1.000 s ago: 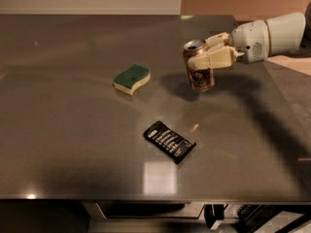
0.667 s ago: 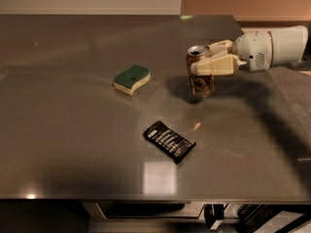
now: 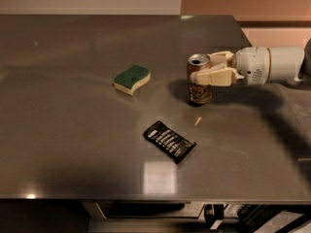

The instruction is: Place orange can upright

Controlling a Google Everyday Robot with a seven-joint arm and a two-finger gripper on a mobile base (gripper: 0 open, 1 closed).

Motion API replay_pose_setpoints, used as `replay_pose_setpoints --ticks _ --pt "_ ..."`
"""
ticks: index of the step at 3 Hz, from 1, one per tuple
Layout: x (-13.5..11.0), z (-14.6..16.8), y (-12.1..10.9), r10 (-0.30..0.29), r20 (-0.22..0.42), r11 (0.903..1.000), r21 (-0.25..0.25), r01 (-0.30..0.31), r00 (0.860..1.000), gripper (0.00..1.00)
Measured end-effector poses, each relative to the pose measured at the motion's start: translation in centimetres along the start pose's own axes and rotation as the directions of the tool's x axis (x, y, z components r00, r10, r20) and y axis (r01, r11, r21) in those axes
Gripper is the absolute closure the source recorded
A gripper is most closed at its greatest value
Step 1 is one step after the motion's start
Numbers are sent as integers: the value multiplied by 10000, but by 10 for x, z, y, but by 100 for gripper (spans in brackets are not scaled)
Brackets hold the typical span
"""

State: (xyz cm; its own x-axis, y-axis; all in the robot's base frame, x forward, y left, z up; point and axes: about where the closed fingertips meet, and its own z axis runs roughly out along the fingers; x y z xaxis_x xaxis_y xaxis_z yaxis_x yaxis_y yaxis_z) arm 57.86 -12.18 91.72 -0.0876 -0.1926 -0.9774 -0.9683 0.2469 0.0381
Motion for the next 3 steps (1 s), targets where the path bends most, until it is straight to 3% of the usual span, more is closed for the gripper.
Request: replay_pose_setpoints --ticks 1,3 --pt "5 3 0 -78 526 9999 124 71 9986 83" --pt "14 1 0 422 1390 9986 242 -460 9894 37"
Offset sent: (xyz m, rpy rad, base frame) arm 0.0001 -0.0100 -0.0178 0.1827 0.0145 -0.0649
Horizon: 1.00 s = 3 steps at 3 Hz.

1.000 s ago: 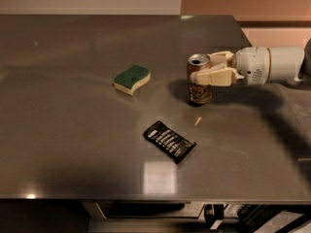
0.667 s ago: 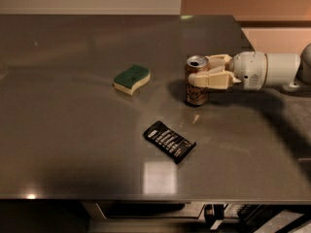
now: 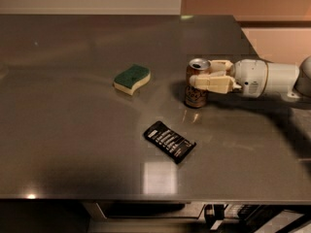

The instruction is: Place orange can upright

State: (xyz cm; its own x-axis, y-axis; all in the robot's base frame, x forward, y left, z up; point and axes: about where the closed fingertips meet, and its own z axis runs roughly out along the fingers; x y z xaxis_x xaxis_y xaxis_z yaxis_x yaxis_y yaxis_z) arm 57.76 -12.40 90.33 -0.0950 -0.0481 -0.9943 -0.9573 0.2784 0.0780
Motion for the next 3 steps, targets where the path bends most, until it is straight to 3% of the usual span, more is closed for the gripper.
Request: replay_pose_setpoints --ticks 1,2,3 --pt "-1 3 1 -8 -4 10000 -48 8 10000 13" --pt "-1 5 2 -14 -5 10000 -93 14 10000 0" --pt "-1 5 2 -14 -5 10000 -95 14 10000 0"
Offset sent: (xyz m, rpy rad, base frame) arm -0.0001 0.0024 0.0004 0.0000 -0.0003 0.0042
